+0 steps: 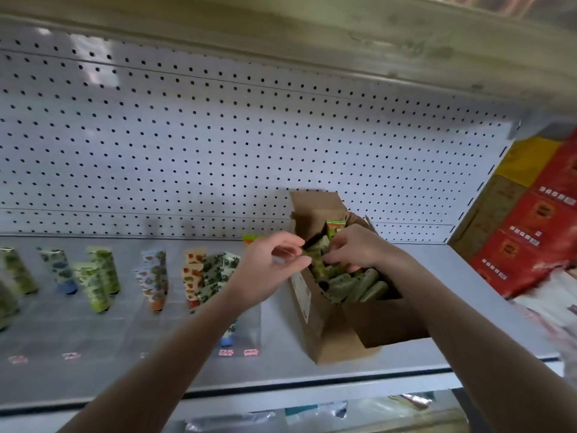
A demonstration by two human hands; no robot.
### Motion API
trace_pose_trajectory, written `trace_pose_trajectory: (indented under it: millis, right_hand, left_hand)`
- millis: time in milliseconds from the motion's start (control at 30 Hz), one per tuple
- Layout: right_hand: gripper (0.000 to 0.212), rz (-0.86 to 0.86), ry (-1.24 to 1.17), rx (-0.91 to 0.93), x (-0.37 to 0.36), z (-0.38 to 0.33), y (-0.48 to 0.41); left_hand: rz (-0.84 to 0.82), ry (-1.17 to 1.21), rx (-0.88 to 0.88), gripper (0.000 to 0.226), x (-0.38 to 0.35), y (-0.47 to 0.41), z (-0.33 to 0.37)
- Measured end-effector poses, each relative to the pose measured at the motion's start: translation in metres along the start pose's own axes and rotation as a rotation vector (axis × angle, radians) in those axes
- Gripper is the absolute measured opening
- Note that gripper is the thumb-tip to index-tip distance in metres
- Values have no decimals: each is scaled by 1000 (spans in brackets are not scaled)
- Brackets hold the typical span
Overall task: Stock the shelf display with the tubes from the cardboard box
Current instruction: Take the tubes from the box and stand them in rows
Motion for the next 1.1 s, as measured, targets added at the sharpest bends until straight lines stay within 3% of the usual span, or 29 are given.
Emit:
trace_pose_trajectory:
  millis: [133,233,333,433,533,667,833,933,1100]
  right_hand:
    - [29,-63,153,-29,-20,-4,-17]
    - [19,-68,176,-44,-32,0,-24]
    - [22,-34,156,-50,-31,2,-25]
    - [14,38,-10,-46,-15,3,-14]
    - [6,47,-392,-45,3,2,3]
    - [18,59,-743,102,14,-15,30]
    - [10,30,-740,253,2,-45,50]
    - [8,18,-719,304,-7,-64,54]
    - [7,-5,-697,362,-32,-101,52]
  left_hand:
    - [21,-36,13,19,-1,1,-4]
    - [28,-46,28,18,1,3,-4]
    - [46,-58,17,18,4,6,-2]
    - [69,-55,15,17,7,7,-1]
    - [79,-23,33,17,9,9,-2]
    - [57,45,63,25,12,14,1]
    - [11,75,60,44,26,24,8]
    - [24,72,24,22,40,30,11]
    - [80,62,24,14,72,43,5]
Point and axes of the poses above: each hand's wrist, its own y-axis away from the middle knuckle, its own x-axis out of the back of the hand, z = x × y, the point moved 2 cm from there along -y, towards the middle knuckle, and after that the axes turned 1 degree about -y, right-handed, at the moved point
